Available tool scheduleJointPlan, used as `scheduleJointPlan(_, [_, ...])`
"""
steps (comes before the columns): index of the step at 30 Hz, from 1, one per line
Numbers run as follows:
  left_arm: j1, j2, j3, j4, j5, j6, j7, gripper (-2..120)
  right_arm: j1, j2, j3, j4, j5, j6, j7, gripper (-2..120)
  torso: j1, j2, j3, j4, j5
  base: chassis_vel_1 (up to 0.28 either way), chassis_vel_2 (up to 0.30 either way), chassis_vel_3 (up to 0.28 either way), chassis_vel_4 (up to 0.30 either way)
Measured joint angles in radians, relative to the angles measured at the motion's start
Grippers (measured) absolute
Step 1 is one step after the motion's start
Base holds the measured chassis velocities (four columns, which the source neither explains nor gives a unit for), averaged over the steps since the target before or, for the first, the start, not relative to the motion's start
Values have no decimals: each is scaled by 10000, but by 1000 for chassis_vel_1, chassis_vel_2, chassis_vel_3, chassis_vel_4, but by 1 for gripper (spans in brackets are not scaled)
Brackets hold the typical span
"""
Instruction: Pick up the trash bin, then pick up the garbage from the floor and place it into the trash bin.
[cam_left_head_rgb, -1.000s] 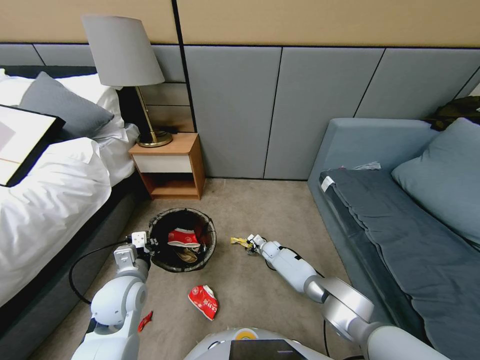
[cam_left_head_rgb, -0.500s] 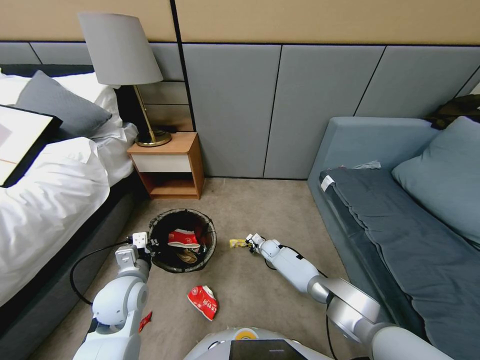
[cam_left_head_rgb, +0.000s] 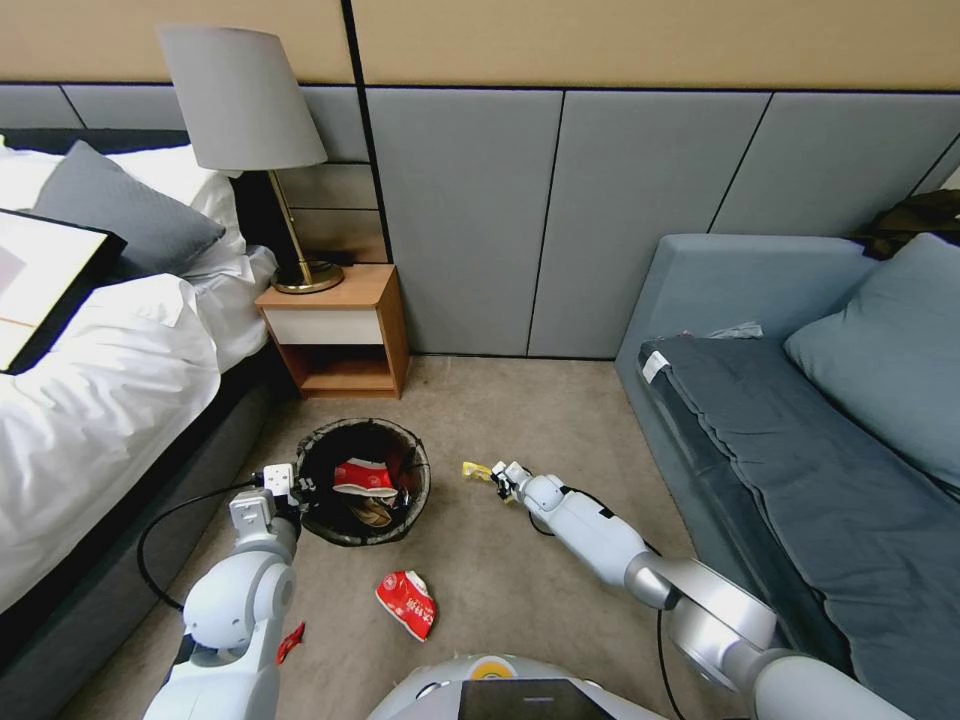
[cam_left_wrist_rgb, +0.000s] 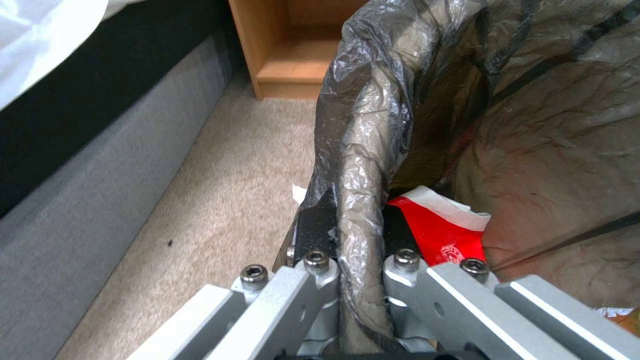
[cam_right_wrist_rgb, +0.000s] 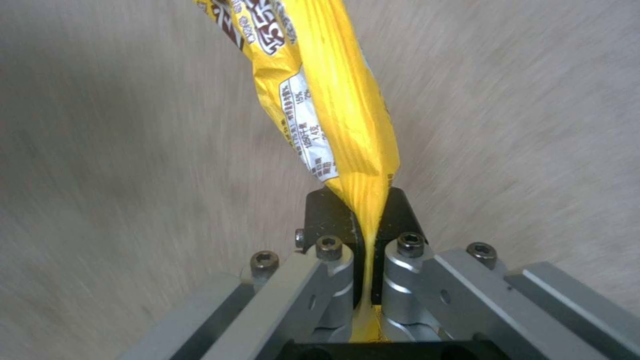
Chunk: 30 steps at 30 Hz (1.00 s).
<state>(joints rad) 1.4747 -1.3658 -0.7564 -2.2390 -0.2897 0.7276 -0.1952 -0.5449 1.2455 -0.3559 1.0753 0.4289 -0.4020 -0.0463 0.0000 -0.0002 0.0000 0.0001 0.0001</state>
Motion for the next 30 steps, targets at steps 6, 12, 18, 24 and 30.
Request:
scheduleJointPlan(6, [-16,135,-8,-63,-313,72,-153,0,-458,-1682,1009,3410,1730,-1011,1120,0,0,0,-1,-4,-4,0,0,0,0])
scheduleJointPlan(12, [6,215,65,-19,-333,76,-25,0,-1261,-2934,2291,6675,3804,-1468,2208,0,0,1,-1,-3,2,0,0,0,0])
scheduleJointPlan(18, [70,224,63,28,-276,91,82,0,-1778,-3608,3596,9284,5778,-1795,3117,0,0,1,-1,-1,1,0,0,0,0])
scheduleJointPlan(24, [40,151,105,185,-185,90,102,0,-1139,-4082,3775,11280,7869,-1988,3850,0,-1,1,-1,0,-1,0,0,0,0])
scheduleJointPlan(30, [28,-15,182,331,-22,91,136,0,231,-4063,2859,12193,9545,-2206,4096,0,-1,1,-1,0,-3,0,0,0,0])
